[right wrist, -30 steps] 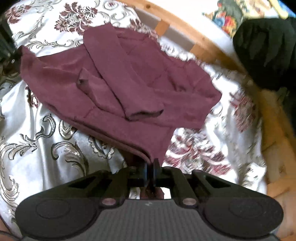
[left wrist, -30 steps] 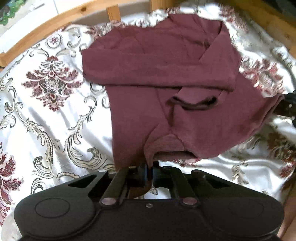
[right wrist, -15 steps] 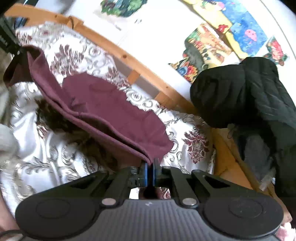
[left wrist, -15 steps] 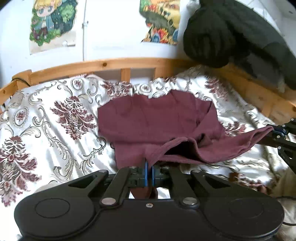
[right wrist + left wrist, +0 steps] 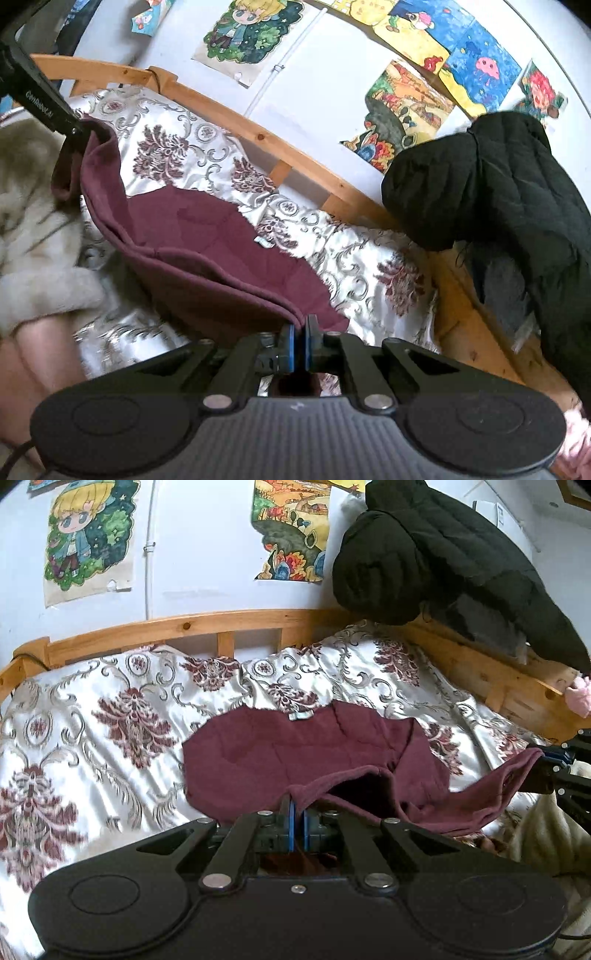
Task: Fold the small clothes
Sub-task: 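Grasp the hem with the left tool while the right tool grasps the hem, lift toward collar, then lay the hem over the collar and open both tools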
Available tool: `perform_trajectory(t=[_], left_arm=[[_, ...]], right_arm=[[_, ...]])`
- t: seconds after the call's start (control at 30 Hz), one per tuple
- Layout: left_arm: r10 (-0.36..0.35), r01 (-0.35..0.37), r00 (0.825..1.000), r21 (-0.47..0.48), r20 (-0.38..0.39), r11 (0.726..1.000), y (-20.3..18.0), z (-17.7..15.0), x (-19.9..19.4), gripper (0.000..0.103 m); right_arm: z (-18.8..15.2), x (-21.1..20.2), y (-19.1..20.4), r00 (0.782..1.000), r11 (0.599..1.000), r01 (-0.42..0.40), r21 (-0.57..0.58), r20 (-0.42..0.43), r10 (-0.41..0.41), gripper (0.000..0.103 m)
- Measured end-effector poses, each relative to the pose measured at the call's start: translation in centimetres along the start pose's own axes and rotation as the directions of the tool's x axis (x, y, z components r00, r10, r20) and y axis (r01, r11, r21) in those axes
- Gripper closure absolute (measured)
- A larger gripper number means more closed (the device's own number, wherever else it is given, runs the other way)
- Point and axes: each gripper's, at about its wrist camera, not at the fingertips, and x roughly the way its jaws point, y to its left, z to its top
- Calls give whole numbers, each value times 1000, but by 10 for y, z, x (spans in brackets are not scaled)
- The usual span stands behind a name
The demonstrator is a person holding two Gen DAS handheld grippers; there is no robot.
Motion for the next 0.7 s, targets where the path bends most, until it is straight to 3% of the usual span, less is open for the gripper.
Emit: perform_trajectory(t=[0.3, 0.47, 0.7], left_arm=[[87, -91, 994, 47, 72, 995, 20, 61, 52, 99], [112, -112, 993, -16, 34, 994, 37, 91, 112, 99], [144, -146, 987, -25, -66, 989, 57, 114, 211, 99]], right_arm=[[26, 87, -50, 996, 990, 44, 137, 65, -53, 97], [37, 156, -61, 998, 986, 44, 159, 44, -52, 97], [31, 252, -58, 999, 983, 49, 177, -5, -49, 96]])
